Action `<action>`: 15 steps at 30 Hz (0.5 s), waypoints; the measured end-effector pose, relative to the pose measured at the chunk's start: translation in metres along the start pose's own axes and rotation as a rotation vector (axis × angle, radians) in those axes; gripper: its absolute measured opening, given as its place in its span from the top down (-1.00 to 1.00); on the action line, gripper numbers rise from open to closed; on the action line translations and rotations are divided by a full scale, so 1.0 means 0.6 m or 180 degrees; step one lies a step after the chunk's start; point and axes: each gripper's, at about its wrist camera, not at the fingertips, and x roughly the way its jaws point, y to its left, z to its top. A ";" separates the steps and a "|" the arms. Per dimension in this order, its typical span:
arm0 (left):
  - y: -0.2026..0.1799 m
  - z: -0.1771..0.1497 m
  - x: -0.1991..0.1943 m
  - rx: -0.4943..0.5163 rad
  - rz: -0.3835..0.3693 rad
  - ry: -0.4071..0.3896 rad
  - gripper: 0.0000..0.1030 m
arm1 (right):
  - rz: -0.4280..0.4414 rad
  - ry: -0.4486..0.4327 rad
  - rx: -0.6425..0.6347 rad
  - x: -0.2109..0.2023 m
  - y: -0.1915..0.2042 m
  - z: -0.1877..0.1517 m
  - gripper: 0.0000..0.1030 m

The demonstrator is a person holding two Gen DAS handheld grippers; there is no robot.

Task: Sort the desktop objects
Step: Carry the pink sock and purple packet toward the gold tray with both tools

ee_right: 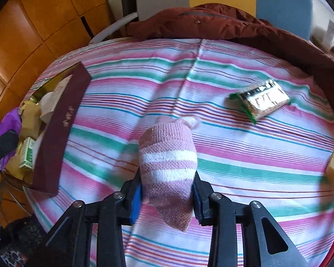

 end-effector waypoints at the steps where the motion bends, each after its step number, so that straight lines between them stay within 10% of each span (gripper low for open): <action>1: 0.005 -0.001 -0.004 -0.0019 0.0003 -0.0010 -0.04 | 0.0033 -0.0018 0.0000 -0.004 0.008 0.001 0.27; 15: 0.090 -0.035 -0.049 -0.0369 0.0080 -0.0099 -0.04 | 0.0122 -0.0175 -0.0127 -0.034 0.107 0.014 0.30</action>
